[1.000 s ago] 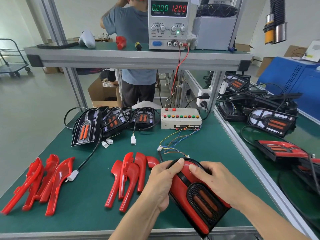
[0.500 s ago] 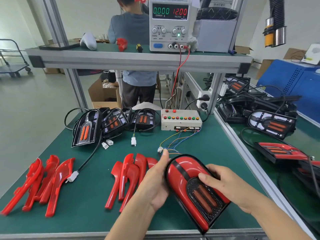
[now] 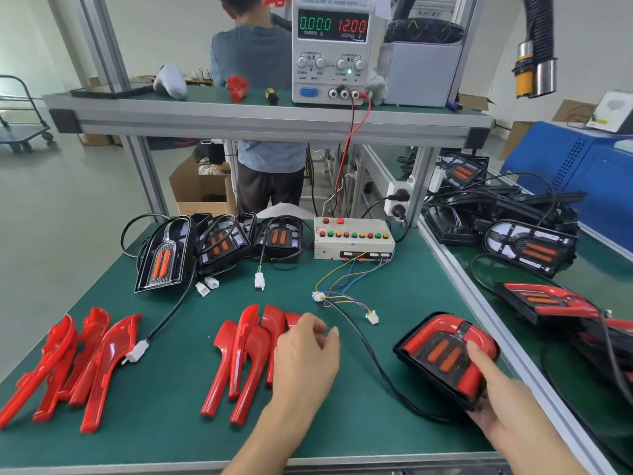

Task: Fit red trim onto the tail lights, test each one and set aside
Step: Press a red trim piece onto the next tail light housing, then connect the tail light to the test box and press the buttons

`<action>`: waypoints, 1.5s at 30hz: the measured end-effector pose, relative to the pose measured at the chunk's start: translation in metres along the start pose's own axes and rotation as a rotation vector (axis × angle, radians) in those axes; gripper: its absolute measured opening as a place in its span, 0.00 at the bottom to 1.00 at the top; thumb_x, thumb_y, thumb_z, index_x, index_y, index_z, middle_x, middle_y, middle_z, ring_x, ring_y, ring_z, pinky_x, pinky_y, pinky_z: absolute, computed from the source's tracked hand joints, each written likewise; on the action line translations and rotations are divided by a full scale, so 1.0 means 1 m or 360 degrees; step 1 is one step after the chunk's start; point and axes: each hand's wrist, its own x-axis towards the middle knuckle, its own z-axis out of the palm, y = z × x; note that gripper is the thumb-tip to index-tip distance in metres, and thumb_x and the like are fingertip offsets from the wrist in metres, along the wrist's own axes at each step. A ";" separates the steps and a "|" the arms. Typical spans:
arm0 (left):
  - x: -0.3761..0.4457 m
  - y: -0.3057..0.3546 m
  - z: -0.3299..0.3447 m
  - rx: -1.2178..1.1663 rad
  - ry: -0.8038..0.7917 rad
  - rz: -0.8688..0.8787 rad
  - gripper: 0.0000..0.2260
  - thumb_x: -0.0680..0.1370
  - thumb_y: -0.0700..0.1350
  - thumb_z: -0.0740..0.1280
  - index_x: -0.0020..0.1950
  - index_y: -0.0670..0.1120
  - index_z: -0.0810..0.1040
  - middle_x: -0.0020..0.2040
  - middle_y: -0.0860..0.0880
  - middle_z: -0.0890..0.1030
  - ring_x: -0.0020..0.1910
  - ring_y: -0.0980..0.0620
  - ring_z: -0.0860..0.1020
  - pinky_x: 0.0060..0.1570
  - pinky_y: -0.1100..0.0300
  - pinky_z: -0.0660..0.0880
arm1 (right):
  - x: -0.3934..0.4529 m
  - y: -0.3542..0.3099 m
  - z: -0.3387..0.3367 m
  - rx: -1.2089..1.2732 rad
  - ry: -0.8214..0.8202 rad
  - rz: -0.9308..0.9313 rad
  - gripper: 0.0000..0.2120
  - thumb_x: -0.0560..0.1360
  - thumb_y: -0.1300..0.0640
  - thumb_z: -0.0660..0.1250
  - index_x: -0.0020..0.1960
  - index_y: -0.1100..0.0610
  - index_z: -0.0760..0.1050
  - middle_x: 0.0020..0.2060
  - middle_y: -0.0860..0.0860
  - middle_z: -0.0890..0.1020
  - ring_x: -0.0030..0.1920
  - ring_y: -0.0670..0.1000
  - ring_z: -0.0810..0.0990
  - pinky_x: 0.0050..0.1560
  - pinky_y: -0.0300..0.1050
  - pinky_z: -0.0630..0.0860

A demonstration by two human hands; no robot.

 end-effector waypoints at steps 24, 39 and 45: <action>-0.011 0.011 0.010 -0.0717 -0.0820 -0.0451 0.09 0.77 0.34 0.59 0.46 0.42 0.79 0.30 0.47 0.82 0.23 0.50 0.76 0.24 0.63 0.70 | -0.034 -0.008 0.030 -0.1421 0.0146 -0.1496 0.04 0.77 0.52 0.70 0.50 0.45 0.83 0.44 0.40 0.81 0.46 0.42 0.79 0.50 0.36 0.74; -0.004 0.021 0.011 -0.0335 -0.0746 0.0123 0.08 0.79 0.57 0.64 0.45 0.60 0.82 0.33 0.46 0.82 0.27 0.54 0.80 0.31 0.60 0.77 | 0.009 -0.008 0.107 -0.1025 -0.0346 -0.0713 0.12 0.80 0.61 0.65 0.39 0.61 0.80 0.30 0.50 0.85 0.28 0.47 0.82 0.31 0.41 0.78; 0.050 0.042 0.055 0.0084 -0.0558 0.0253 0.12 0.81 0.47 0.66 0.64 0.50 0.76 0.47 0.44 0.85 0.51 0.41 0.81 0.54 0.49 0.77 | 0.013 -0.027 0.083 -0.0382 -0.0233 -0.0475 0.09 0.82 0.62 0.65 0.48 0.67 0.78 0.25 0.48 0.76 0.22 0.47 0.74 0.22 0.38 0.68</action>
